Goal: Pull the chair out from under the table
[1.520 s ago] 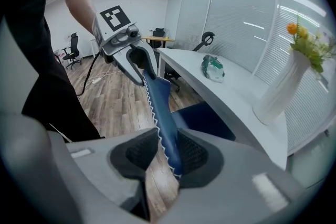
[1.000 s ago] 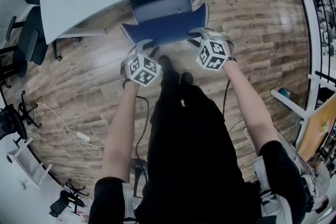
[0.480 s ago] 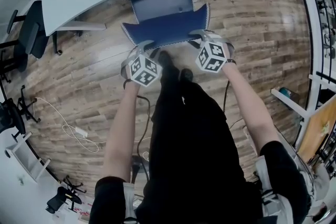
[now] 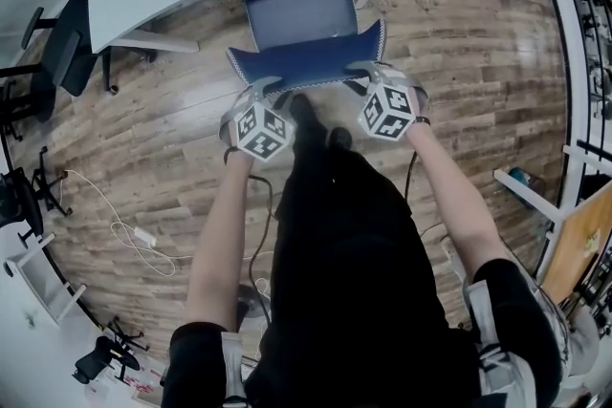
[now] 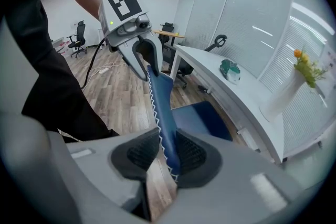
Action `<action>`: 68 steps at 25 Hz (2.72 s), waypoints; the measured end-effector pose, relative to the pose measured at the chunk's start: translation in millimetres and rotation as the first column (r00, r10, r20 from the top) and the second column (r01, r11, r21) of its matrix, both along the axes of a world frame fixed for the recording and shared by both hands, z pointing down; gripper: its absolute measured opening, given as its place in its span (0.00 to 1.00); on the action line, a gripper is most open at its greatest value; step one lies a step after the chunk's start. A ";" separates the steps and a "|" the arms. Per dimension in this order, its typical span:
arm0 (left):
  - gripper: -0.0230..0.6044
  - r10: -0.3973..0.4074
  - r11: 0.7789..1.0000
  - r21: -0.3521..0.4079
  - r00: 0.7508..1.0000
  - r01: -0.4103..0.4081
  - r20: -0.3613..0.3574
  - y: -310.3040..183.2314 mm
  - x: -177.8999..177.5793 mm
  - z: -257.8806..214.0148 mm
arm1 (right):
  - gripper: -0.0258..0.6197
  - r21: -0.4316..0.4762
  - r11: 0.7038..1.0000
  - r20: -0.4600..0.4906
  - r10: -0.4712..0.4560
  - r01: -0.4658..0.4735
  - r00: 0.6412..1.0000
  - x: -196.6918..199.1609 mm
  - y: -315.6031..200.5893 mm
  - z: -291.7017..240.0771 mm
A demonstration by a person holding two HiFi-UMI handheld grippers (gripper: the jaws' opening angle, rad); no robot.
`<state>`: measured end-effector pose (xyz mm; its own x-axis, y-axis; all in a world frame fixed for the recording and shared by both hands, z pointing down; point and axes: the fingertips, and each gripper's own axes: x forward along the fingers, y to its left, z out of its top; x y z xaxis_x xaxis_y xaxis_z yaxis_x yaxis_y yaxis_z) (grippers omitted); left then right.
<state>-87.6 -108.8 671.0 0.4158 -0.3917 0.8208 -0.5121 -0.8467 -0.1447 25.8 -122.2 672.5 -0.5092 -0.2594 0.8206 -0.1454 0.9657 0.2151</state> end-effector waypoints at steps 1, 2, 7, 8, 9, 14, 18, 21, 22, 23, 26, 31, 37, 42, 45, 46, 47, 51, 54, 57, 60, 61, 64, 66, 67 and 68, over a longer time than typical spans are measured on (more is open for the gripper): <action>0.23 -0.001 1.000 0.001 1.000 0.001 0.001 3.0 0.7 -1.6 | 0.20 0.001 1.000 0.001 -0.001 0.001 1.000 0.6 2.9 -1.5; 0.23 -0.002 1.000 0.001 1.000 0.002 0.001 6.1 1.8 -2.8 | 0.20 0.002 1.000 0.001 -0.003 0.003 1.000 1.5 5.8 -2.8; 0.23 -0.017 1.000 -0.005 1.000 0.017 0.003 27.0 9.9 -5.6 | 0.20 -0.002 1.000 0.001 -0.018 0.018 1.000 9.0 25.8 -6.3; 0.23 -0.020 1.000 -0.005 1.000 0.020 0.002 31.2 11.6 -6.3 | 0.20 -0.003 1.000 0.001 -0.019 0.019 1.000 10.9 29.8 -6.9; 0.23 -0.023 1.000 -0.005 1.000 0.023 0.000 35.2 13.4 -7.1 | 0.20 -0.003 1.000 0.001 -0.019 0.019 1.000 12.8 33.7 -7.5; 0.23 -0.030 0.999 -0.012 1.000 0.030 -0.001 56.2 17.4 -5.8 | 0.20 -0.007 1.000 -0.001 -0.030 0.030 1.000 16.7 53.7 -6.6; 0.23 -0.037 0.999 -0.012 0.999 0.037 -0.005 69.9 20.3 -8.0 | 0.20 -0.008 1.000 -0.001 -0.028 0.028 1.000 19.9 67.4 -8.2; 0.23 -0.039 0.999 -0.009 0.999 0.039 -0.007 77.2 20.8 -11.0 | 0.20 -0.007 1.000 0.005 -0.029 0.029 1.000 20.1 75.5 -10.8; 0.23 -0.038 0.999 -0.010 0.999 0.038 -0.006 80.0 21.0 -11.4 | 0.20 -0.007 1.000 0.006 -0.031 0.031 1.000 20.1 78.4 -11.5; 0.23 -0.036 0.999 -0.013 0.999 0.036 -0.005 83.0 21.2 -11.6 | 0.20 -0.008 0.999 0.007 -0.032 0.032 0.999 20.3 81.4 -12.2; 0.23 -0.036 0.999 -0.016 0.999 0.036 -0.005 91.8 22.3 -12.8 | 0.20 -0.007 0.999 0.006 -0.035 0.035 0.999 21.4 90.4 -13.2; 0.23 -0.042 0.999 -0.029 0.999 0.042 -0.004 112.5 27.4 -11.9 | 0.20 -0.013 0.999 0.009 -0.035 0.035 0.999 26.4 110.8 -12.3; 0.23 -0.055 0.998 -0.028 0.999 0.054 -0.004 126.6 35.3 -12.9 | 0.20 -0.008 0.999 0.011 -0.040 0.040 0.999 34.5 123.1 -12.7; 0.23 -0.058 0.998 -0.034 0.998 0.057 -0.003 139.3 39.6 -15.0 | 0.20 -0.010 0.999 0.018 -0.047 0.048 0.999 38.4 135.7 -15.1; 0.23 -0.061 0.997 -0.036 0.998 0.061 -0.004 148.7 41.6 -15.7 | 0.20 -0.019 0.999 0.020 -0.041 0.041 0.999 40.7 145.3 -15.5; 0.23 -0.060 0.998 -0.035 0.998 0.060 -0.005 151.5 41.6 -15.9 | 0.20 -0.023 0.999 0.021 -0.041 0.041 0.999 40.9 148.5 -15.8; 0.23 -0.058 0.998 -0.035 0.998 0.058 -0.005 153.9 41.0 -15.9 | 0.20 -0.027 0.999 0.022 -0.041 0.042 0.999 40.3 151.1 -15.9; 0.23 -0.058 0.997 -0.044 0.998 0.058 -0.009 162.2 40.1 -15.5 | 0.20 -0.032 0.999 0.016 -0.034 0.035 0.999 39.4 158.7 -16.1; 0.23 -0.062 0.997 -0.055 0.998 0.061 -0.013 173.4 44.4 -16.0 | 0.20 -0.042 0.999 0.004 -0.029 0.029 1.000 43.8 169.7 -16.2; 0.23 -0.058 0.997 -0.059 0.998 0.057 -0.015 180.4 45.7 -16.1 | 0.20 -0.047 0.999 0.000 -0.026 0.026 1.000 45.7 176.5 -16.1; 0.23 -0.052 0.997 -0.057 0.999 0.051 -0.016 182.0 46.6 -16.2 | 0.20 -0.040 0.999 -0.001 -0.024 0.024 1.000 46.6 177.5 -16.3; 0.23 -0.051 0.997 -0.059 0.999 0.050 -0.016 183.8 47.6 -16.3 | 0.20 -0.040 0.999 -0.004 -0.023 0.023 1.000 47.3 178.8 -16.2; 0.23 -0.050 0.997 -0.066 0.999 0.048 -0.021 189.9 51.8 -17.6 | 0.20 -0.040 0.999 -0.009 -0.021 0.020 1.000 50.8 183.4 -17.3; 0.23 -0.051 0.997 -0.064 0.998 0.049 -0.026 191.0 54.7 -20.4 | 0.20 -0.038 0.999 -0.009 -0.019 0.019 1.000 53.8 184.7 -20.0; 0.23 -0.052 0.997 -0.063 0.998 0.051 -0.027 191.5 55.3 -22.0 | 0.20 -0.036 0.999 -0.007 -0.020 0.019 1.000 54.7 185.4 -21.4; 0.23 -0.053 0.997 -0.063 0.998 0.051 -0.028 192.2 55.4 -23.2 | 0.20 -0.034 0.999 -0.004 -0.020 0.020 1.000 54.9 186.2 -22.7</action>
<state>-32.2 83.4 647.8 0.4206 -0.3619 0.8320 -0.5588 -0.8258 -0.0767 80.7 64.0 649.8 -0.5101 -0.2212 0.8311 -0.1252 0.9752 0.1827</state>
